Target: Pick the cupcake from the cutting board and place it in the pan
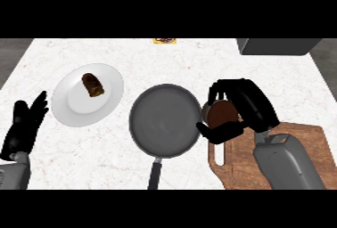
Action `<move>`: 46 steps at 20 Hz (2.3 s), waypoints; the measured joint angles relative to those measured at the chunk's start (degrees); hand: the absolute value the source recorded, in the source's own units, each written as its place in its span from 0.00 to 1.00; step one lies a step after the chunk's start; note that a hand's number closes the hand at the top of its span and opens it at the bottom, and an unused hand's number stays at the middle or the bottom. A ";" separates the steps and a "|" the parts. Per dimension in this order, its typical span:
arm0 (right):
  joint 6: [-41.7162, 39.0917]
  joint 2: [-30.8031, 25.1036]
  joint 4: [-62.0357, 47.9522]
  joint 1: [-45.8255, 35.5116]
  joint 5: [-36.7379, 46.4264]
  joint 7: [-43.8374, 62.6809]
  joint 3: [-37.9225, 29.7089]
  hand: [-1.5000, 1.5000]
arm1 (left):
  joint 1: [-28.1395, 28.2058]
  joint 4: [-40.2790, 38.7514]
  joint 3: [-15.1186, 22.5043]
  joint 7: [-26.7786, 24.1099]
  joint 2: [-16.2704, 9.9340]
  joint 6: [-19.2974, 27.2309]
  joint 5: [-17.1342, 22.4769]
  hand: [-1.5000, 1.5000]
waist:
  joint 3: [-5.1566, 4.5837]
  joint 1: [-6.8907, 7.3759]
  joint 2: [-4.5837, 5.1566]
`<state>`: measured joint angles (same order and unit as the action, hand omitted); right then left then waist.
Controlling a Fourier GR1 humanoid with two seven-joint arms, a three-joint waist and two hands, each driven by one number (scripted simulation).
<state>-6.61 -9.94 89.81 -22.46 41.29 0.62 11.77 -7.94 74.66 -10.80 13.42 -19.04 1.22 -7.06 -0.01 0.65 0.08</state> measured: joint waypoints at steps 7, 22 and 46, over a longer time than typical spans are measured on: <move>7.31 7.85 -18.51 -10.28 0.92 1.75 1.79 1.00 | 0.29 1.86 0.31 1.18 0.63 0.01 -0.44 0.50 | 0.01 0.52 0.13; 24.04 9.89 -52.95 -24.35 -22.92 -4.92 15.69 0.00 | -3.58 -0.13 2.40 0.76 2.27 0.05 -2.35 0.50 | 0.09 4.24 1.19; 35.51 9.94 -59.36 -28.36 -56.81 -21.03 19.26 0.00 | -3.94 -1.35 0.89 -0.13 1.02 -1.48 -1.51 0.50 | 0.10 3.76 0.95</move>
<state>28.91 0.00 30.44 -50.81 -15.53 -20.40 31.03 -11.88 73.31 -9.91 13.28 -18.01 -0.26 -8.57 0.09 4.41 1.03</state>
